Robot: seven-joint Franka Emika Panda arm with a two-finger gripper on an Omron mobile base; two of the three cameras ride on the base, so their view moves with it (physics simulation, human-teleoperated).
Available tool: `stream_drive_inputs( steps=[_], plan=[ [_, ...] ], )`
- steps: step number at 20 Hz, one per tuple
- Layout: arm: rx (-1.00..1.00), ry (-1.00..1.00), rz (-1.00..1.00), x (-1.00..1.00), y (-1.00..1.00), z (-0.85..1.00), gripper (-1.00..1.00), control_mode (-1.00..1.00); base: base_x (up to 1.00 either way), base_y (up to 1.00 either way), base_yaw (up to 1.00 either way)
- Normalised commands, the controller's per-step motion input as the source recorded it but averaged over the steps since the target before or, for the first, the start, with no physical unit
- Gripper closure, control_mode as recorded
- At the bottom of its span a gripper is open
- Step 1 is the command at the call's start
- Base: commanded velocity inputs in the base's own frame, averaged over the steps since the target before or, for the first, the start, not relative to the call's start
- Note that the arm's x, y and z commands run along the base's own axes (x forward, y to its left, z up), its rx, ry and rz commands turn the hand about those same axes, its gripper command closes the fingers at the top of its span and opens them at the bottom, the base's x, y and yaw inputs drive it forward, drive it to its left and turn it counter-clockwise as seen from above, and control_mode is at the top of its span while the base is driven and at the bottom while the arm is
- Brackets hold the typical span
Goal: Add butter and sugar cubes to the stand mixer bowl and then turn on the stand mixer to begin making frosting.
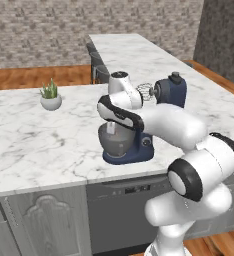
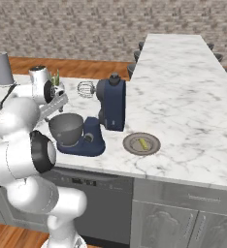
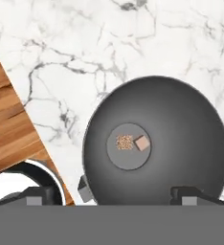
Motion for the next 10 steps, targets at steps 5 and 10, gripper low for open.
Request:
stream_drive_inputs(
  steps=[5,10],
  plan=[
    [0.14,-0.01,-0.13,-1.00,-0.78,0.89,-1.00,-1.00,0.00,0.00,0.00],
    [0.18,0.02,-0.18,-0.89,-1.00,0.48,-1.00,-1.00,0.00,0.00,0.00]
  ],
)
